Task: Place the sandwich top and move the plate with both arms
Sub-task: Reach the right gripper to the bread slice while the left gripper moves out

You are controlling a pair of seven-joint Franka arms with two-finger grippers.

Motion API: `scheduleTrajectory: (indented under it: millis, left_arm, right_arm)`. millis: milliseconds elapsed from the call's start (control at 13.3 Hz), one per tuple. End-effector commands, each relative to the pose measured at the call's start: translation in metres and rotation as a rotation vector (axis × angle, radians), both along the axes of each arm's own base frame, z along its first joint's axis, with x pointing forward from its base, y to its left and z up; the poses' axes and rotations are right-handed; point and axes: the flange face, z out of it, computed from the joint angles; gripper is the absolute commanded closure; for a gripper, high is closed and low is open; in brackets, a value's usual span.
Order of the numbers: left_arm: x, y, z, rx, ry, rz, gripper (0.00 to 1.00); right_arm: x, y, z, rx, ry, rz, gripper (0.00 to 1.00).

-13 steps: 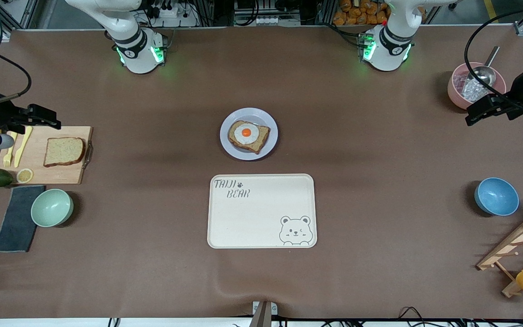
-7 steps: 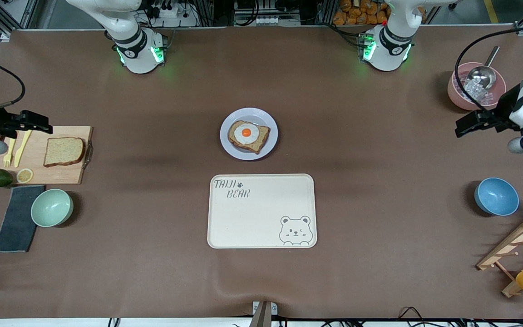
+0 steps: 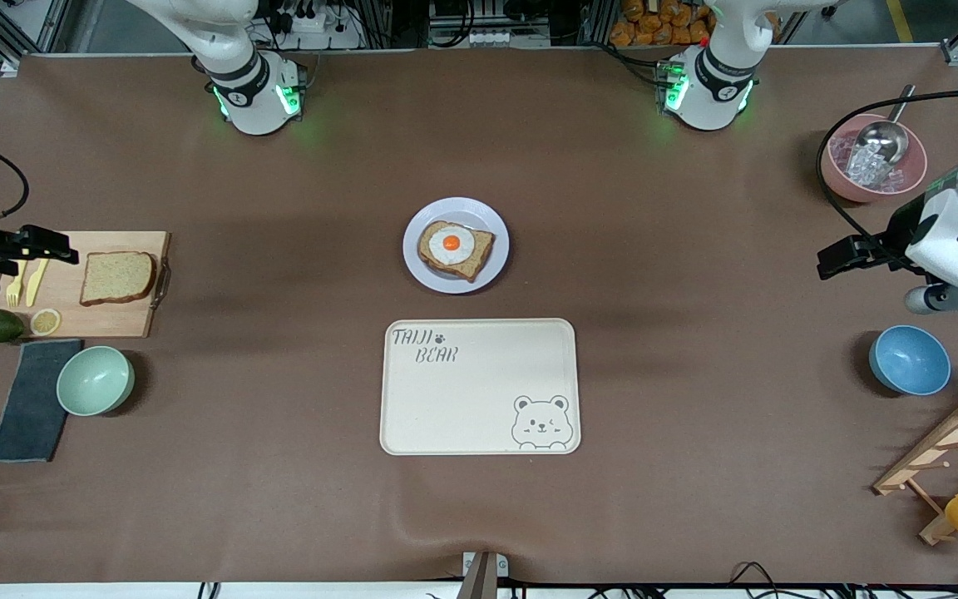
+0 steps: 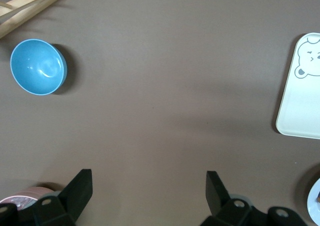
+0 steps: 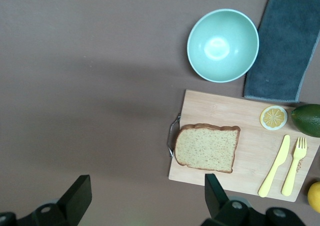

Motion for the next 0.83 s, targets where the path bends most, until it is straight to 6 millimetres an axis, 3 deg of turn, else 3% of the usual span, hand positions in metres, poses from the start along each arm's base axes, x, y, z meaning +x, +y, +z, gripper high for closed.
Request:
scheduleTrajectory:
  millis: [0,376,602,752]
  left_arm:
    - [0.001,-0.011,-0.01,-0.018,-0.021,-0.03,0.0]
    - [0.008,-0.022,-0.023,-0.021,-0.018,-0.049,0.0]
    - [0.008,-0.036,-0.022,-0.028,-0.024,-0.075,0.0]
    - [0.008,-0.038,-0.018,-0.036,-0.029,-0.075,0.0]
  right_arm:
    - [-0.007,-0.024,-0.02,0.009,-0.013,0.035,0.0]
    - [-0.02,-0.114,-0.088,0.06,0.022,0.024,0.0]
    - [-0.025,-0.134,-0.115,0.08,0.047,0.009,0.0]
    - [-0.026,-0.152,-0.147,0.101,0.05,0.049,0.0]
